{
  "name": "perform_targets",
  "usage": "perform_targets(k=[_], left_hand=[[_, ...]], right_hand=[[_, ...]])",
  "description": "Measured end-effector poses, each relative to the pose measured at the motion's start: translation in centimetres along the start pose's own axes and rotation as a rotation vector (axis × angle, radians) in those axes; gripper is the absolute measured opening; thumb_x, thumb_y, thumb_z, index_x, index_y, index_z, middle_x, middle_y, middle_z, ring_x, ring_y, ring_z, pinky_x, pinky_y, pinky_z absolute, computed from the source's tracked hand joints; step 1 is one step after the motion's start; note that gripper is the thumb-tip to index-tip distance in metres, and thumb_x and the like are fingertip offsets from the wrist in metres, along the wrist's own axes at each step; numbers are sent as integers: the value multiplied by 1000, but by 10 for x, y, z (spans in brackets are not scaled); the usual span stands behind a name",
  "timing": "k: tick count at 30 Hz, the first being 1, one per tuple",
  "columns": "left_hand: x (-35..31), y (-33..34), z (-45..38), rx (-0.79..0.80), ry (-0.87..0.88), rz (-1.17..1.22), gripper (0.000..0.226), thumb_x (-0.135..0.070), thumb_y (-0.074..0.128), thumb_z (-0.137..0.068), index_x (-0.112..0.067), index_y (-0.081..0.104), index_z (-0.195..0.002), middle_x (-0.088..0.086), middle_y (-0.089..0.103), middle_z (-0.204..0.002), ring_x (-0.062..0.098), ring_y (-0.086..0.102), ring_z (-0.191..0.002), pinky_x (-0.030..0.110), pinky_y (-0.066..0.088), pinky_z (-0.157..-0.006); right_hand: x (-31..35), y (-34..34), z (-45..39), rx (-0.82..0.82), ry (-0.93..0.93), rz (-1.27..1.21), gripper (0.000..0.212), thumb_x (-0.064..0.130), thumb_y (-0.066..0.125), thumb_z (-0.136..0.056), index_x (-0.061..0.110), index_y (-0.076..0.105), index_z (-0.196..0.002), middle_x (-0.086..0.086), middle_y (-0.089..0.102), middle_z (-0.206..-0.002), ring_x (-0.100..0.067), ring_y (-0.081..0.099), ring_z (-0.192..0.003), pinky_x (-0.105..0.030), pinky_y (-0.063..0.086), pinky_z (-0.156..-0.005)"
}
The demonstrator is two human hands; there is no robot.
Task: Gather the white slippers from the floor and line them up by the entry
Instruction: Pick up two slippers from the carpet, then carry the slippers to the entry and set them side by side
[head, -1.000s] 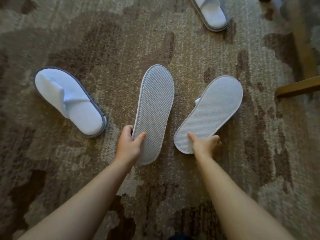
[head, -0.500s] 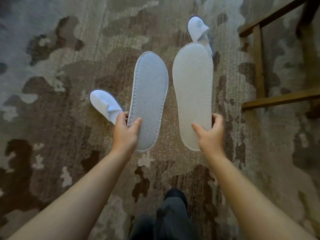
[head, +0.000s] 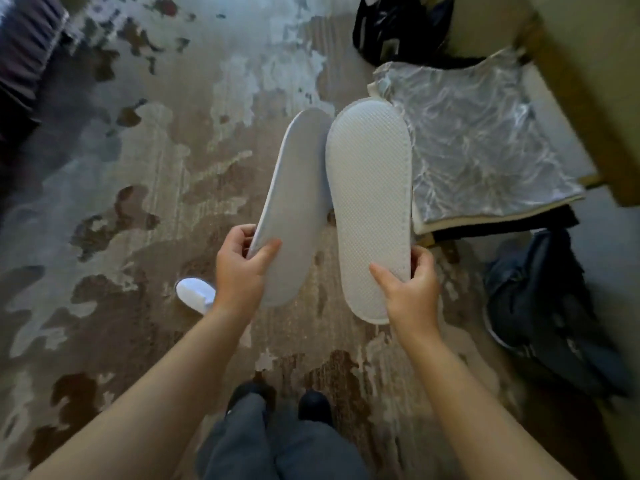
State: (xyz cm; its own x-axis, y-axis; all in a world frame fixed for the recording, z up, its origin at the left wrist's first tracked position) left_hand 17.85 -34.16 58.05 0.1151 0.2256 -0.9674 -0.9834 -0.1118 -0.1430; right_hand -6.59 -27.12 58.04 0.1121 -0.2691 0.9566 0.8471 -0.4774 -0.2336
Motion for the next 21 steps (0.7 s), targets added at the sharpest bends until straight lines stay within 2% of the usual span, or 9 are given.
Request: perform_targets(k=[3,6,9,11,13,16,21], left_hand=[[-37,34,9,150,31,30,24,-10,60,-81,-30,51,-73,-5,56,-76,13,54,-69,32,46,-62],[-68,75,26,350,88,38,24,-7,60,-80,-29,53,-73,-4,57,-75,11,54,-67,26,47,-58],[-99,117,54,579,168,4,21,-8,61,-79,-27,54,-75,-7,57,-74,-4,57,-58,10,46,-47],[-116,144,84,731,215,-16,22,-10,62,-78,-30,54,-73,-8,57,-74,-10,55,-52,7,44,-45],[-129,170,125,875,252,-42,25,-11,63,-78,-33,54,-71,-9,58,-74,-4,56,-58,14,47,-50],[-132,197,212,1104,303,-106,18,-15,63,-78,-30,53,-76,-11,57,-76,8,53,-68,26,42,-57],[-115,190,383,1439,386,-168,14,-18,61,-80,-20,53,-91,-7,56,-81,7,52,-71,24,41,-57]], right_hand=[[26,-47,22,-176,2,-12,35,8,67,-75,21,41,-95,17,48,-83,4,49,-73,1,41,-50],[39,-95,58,-382,38,-23,36,10,68,-74,20,41,-96,15,49,-83,2,49,-74,-9,43,-54],[44,-147,118,-623,74,-51,38,13,69,-74,23,42,-98,17,49,-85,1,50,-76,-11,39,-54],[47,-180,170,-797,95,-60,39,13,69,-73,23,41,-98,14,48,-85,-2,50,-76,-15,38,-57],[48,-208,230,-960,120,-87,38,12,68,-74,22,40,-97,14,48,-85,-2,49,-77,-19,38,-58],[48,-236,329,-1202,171,-102,36,10,67,-75,21,39,-96,16,48,-83,-1,49,-74,-18,38,-56],[38,-239,514,-1608,244,-156,36,10,68,-74,22,41,-95,18,48,-83,0,50,-73,-16,37,-55]])
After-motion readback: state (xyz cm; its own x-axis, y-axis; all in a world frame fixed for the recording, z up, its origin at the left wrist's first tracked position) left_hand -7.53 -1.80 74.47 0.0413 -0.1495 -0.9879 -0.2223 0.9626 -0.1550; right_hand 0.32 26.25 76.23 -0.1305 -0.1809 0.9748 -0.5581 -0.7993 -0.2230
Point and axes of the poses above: each hand's wrist, its own z-axis away from the middle knuckle, its own y-axis out of the palm, x = y × z, the point moved 10 cm from there along -z, towards the middle knuckle
